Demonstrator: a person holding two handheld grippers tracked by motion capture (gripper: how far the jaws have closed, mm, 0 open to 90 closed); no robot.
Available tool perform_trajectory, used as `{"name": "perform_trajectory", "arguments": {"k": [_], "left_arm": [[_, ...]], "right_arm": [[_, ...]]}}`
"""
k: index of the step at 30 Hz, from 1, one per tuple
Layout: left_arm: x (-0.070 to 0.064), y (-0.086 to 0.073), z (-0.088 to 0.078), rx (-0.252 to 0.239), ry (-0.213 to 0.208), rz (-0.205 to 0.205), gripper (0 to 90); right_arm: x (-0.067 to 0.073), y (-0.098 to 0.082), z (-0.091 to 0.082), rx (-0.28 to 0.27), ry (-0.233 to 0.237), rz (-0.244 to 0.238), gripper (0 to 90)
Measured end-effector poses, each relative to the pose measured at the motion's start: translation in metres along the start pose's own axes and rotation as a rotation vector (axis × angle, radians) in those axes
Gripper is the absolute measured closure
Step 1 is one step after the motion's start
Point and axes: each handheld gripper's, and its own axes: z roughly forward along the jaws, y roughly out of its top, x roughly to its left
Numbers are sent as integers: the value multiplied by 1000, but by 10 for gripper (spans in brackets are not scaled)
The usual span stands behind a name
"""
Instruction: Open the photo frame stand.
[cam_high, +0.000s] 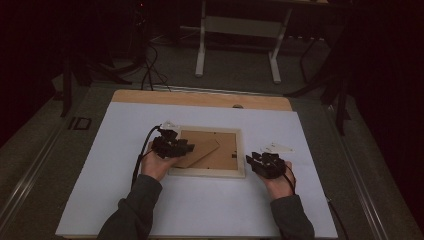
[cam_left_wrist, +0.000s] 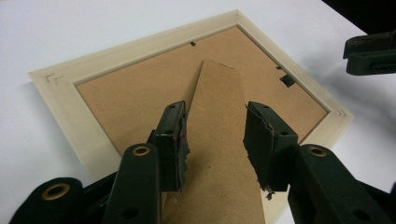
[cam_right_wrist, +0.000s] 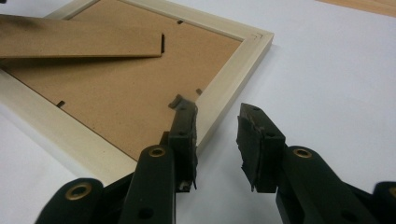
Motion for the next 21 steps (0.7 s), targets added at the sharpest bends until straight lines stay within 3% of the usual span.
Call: {"name": "perform_trajectory", "arguments": {"k": [3,8,14,21], "left_arm": [[3,1,2,17,10,-10,598],[8,3,8,47,-21,-28,594],[14,2,15,81,-24,-46,517],[20,0,24,112,-98,-69,436]], "right_arm": [[-1,-1,0,1,5,8,668],[0,-1,1,-1,10,11,666],[1,-1,2,3,11,10,664],[0,-1,2,7,13,13,661]]}}
